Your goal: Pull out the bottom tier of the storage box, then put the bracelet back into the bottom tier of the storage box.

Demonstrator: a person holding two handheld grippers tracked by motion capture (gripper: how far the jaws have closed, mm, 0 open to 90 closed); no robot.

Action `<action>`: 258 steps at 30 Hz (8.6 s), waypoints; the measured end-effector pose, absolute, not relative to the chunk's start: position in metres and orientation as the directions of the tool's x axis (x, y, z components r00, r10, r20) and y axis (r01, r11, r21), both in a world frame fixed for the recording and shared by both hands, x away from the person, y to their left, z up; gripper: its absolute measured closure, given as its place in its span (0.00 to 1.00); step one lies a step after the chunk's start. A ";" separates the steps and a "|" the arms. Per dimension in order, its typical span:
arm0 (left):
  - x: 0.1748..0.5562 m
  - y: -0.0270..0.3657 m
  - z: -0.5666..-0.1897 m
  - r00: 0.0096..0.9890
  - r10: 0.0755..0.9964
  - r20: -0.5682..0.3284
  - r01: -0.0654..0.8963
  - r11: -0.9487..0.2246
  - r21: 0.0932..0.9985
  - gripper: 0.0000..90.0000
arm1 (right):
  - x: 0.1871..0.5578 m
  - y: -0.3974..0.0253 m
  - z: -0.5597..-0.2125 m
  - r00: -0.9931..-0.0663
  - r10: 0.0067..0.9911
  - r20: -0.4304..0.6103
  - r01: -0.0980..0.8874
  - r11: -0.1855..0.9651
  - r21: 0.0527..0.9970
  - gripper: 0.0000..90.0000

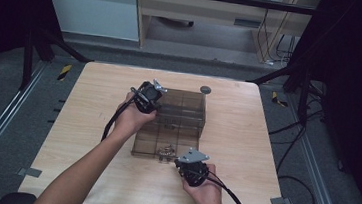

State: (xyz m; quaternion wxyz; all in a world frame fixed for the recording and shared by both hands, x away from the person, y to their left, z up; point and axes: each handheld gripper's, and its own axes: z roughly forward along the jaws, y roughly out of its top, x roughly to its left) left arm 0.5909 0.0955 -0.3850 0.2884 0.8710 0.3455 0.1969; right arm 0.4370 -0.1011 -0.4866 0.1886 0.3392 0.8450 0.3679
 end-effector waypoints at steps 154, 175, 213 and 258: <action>0.591 0.096 -0.386 0.690 0.713 0.122 0.488 -0.583 0.650 1.00 | 0.504 -0.096 -0.493 -0.650 0.757 -0.059 0.468 0.460 0.754 1.00; 0.592 0.095 -0.387 0.688 0.717 0.111 0.490 -0.572 0.658 1.00 | 0.505 -0.097 -0.493 -0.641 0.766 -0.050 0.480 0.452 0.752 1.00; 0.592 0.095 -0.386 0.690 0.715 0.110 0.491 -0.575 0.655 1.00 | 0.518 -0.100 -0.490 -0.620 0.783 -0.049 0.490 0.435 0.756 1.00; 0.592 0.094 -0.386 0.695 0.709 0.121 0.485 -0.587 0.648 1.00 | 0.539 -0.096 -0.495 -0.585 0.811 -0.021 0.519 0.395 0.758 1.00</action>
